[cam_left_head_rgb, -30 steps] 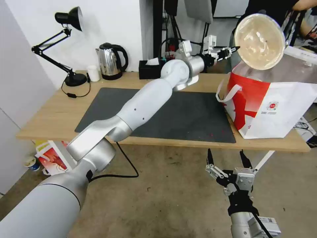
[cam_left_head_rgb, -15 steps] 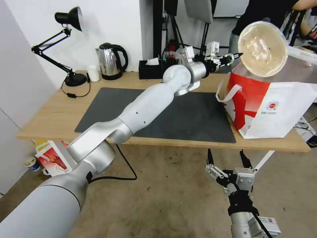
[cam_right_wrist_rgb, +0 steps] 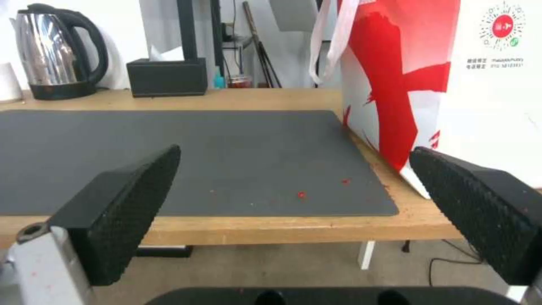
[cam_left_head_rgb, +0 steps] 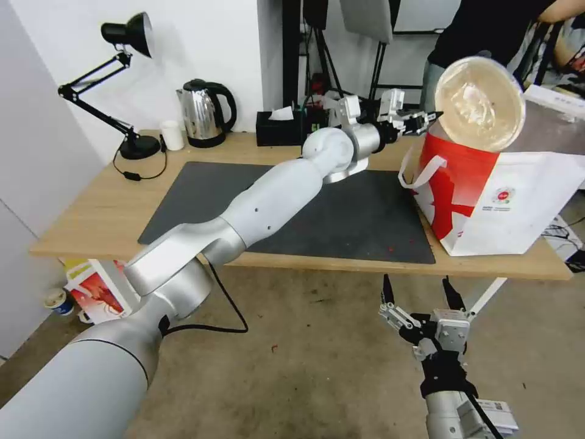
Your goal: Pick up the trash from the table and place it into the takeout bag.
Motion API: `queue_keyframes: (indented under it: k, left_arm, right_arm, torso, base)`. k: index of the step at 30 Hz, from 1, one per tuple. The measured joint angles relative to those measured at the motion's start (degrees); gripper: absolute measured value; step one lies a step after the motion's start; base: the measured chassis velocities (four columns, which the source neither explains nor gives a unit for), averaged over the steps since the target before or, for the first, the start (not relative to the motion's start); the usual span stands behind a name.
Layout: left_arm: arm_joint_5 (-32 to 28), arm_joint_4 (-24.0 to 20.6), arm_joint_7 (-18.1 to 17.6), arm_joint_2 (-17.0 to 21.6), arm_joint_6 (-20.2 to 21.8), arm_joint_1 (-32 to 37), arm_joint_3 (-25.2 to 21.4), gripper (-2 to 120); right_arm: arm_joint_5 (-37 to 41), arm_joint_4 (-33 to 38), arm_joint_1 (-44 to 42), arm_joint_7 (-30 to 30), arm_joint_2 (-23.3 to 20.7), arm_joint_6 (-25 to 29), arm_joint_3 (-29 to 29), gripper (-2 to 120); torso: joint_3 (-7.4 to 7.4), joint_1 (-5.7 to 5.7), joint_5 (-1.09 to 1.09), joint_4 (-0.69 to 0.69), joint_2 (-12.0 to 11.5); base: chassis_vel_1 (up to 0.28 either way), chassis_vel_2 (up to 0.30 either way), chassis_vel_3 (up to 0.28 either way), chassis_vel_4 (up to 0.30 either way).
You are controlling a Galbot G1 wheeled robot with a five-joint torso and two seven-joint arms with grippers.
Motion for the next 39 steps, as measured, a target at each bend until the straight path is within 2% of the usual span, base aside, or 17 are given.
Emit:
queue_keyframes:
  k: [15,17,23,25,26,27,29,39]
  left_arm:
    - [2.2,1.9,1.6,0.3,-0.2,0.7,0.1,0]
    - [2.9,2.0,3.4,0.6,-0.2,0.8,0.0,0]
    - [3.7,1.7,5.3,1.4,-0.3,0.8,0.2,0]
    - [4.7,1.2,7.6,2.0,-0.3,1.0,0.5,0]
    - [4.7,1.2,7.6,2.0,-0.3,1.0,0.5,0]
    - [5.6,0.6,10.0,2.6,-0.5,1.2,0.7,0]
    - [6.5,0.4,12.6,3.0,-0.9,1.1,0.9,0]
    - [8.2,0.7,16.7,3.9,-2.2,0.4,2.0,1]
  right_arm:
    - [0.0,0.0,0.0,0.0,0.0,0.0,0.0,100]
    - [0.0,0.0,0.0,0.0,0.0,0.0,0.0,100]
    - [0.0,0.0,0.0,0.0,0.0,0.0,0.0,100]
    - [0.0,0.0,0.0,0.0,0.0,0.0,0.0,100]
    - [0.0,0.0,0.0,0.0,0.0,0.0,0.0,100]
    - [0.0,0.0,0.0,0.0,0.0,0.0,0.0,100]
    - [0.0,0.0,0.0,0.0,0.0,0.0,0.0,100]
    - [0.0,0.0,0.0,0.0,0.0,0.0,0.0,100]
  torso:
    - [0.00,0.00,0.00,0.00,0.0]
    - [0.00,0.00,0.00,0.00,0.0]
    - [0.00,0.00,0.00,0.01,0.0]
    - [0.00,0.00,0.00,0.00,0.0]
    - [0.00,0.00,0.00,0.00,0.0]
    - [0.00,0.00,0.00,0.01,0.0]
    - [0.00,0.00,0.00,0.00,0.0]
    - [0.00,0.00,0.00,0.00,0.0]
  base:
    - [0.000,0.000,0.000,0.000]
    - [0.000,0.000,0.000,0.000]
    - [0.000,0.000,0.000,0.000]
    - [0.000,0.000,0.000,0.000]
    - [0.000,0.000,0.000,0.000]
    - [0.000,0.000,0.000,0.000]
    - [0.000,0.000,0.000,0.000]
    - [0.000,0.000,0.000,0.000]
